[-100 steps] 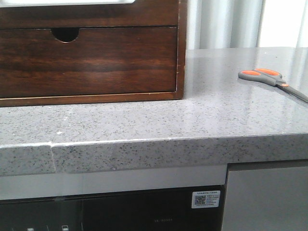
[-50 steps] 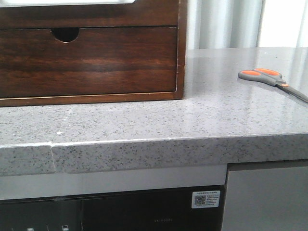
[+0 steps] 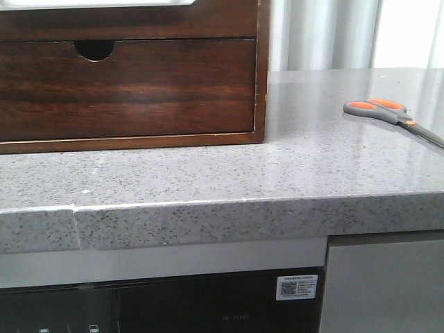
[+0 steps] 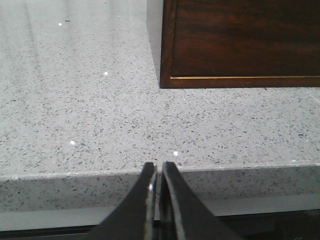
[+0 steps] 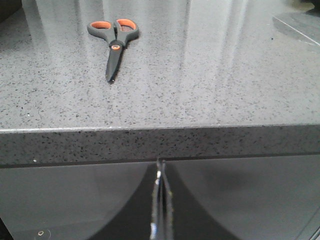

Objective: Put scissors in drawer with both arms

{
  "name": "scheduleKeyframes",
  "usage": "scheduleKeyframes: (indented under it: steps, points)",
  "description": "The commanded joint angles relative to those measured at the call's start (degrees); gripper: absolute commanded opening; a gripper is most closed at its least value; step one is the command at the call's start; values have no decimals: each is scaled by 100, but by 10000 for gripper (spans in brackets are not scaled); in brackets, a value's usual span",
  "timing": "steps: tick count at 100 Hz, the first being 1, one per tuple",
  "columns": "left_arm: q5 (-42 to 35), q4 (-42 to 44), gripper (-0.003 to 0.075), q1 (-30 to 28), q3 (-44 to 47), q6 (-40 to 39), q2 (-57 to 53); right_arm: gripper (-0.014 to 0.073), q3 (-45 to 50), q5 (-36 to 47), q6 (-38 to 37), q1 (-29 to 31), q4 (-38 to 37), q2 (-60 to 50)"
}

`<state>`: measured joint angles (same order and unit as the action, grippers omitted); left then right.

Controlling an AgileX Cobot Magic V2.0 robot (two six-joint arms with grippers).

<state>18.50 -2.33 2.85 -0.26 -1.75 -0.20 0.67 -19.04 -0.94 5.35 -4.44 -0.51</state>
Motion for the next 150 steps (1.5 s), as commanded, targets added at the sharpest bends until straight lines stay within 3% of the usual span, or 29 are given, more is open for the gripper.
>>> scheduleKeyframes:
  steps: [1,78,89,113,122,134,150]
  points:
    - [-360,-56,-20,35,126,-16,-193,-66,180,163,37,35,-20,-158]
    - [-829,88,-20,35,126,-16,-193,-66,180,436,37,35,35,-158]
    - [-990,10,-20,35,126,-16,-193,-66,180,836,37,35,106,-158]
    - [-1850,-734,-20,35,79,-16,-193,-66,180,2566,37,35,134,-158]
    - [-1850,-734,-20,35,-31,-16,-193,-66,90,2388,13,24,142,-158]
    - [-1689,-623,-20,35,-390,13,-193,-66,-272,1284,-26,17,325,-136]
    - [-931,-255,-20,35,-1133,13,22,-66,-937,456,-26,-82,387,166]
